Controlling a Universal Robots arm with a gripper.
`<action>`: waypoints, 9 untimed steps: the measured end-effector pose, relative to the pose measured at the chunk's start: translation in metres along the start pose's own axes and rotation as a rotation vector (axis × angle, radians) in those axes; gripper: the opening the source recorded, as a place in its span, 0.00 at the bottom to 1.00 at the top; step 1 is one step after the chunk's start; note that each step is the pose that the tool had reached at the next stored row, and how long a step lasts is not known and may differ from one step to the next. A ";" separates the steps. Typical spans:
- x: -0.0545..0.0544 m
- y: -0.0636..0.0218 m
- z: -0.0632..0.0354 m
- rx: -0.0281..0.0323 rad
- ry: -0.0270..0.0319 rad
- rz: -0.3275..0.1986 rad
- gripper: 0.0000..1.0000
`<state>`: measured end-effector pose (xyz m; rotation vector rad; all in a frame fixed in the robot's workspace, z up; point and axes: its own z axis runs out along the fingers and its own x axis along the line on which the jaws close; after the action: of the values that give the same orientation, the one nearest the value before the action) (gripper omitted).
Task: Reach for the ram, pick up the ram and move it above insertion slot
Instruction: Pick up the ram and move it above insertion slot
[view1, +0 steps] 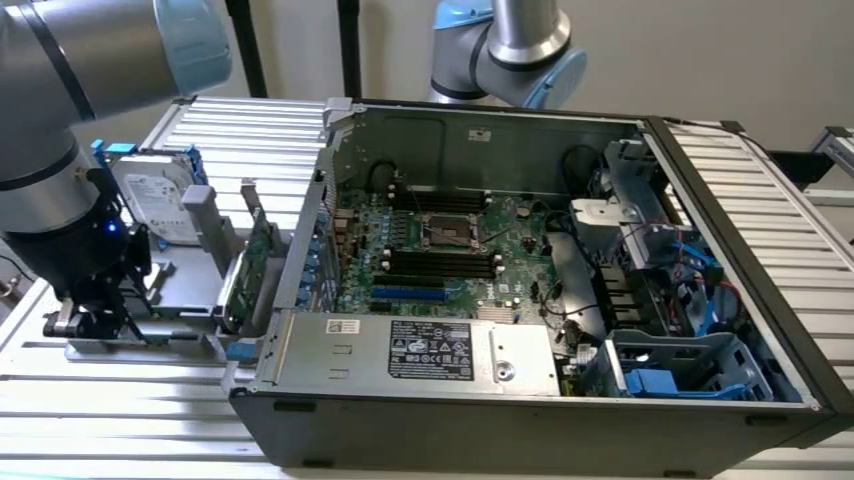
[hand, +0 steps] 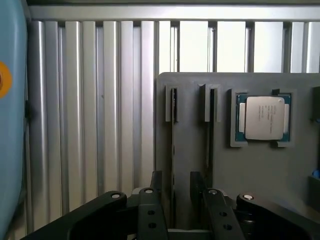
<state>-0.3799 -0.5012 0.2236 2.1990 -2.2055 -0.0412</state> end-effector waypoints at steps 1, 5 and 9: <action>0.001 -0.0001 0.0018 -0.0004 0.0000 -0.001 0.36; 0.001 -0.0002 0.0091 -0.0009 0.0000 -0.005 0.36; 0.002 -0.0006 0.0160 -0.0009 0.0001 -0.007 0.36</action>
<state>-0.3799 -0.5028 0.2076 2.2059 -2.1977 -0.0422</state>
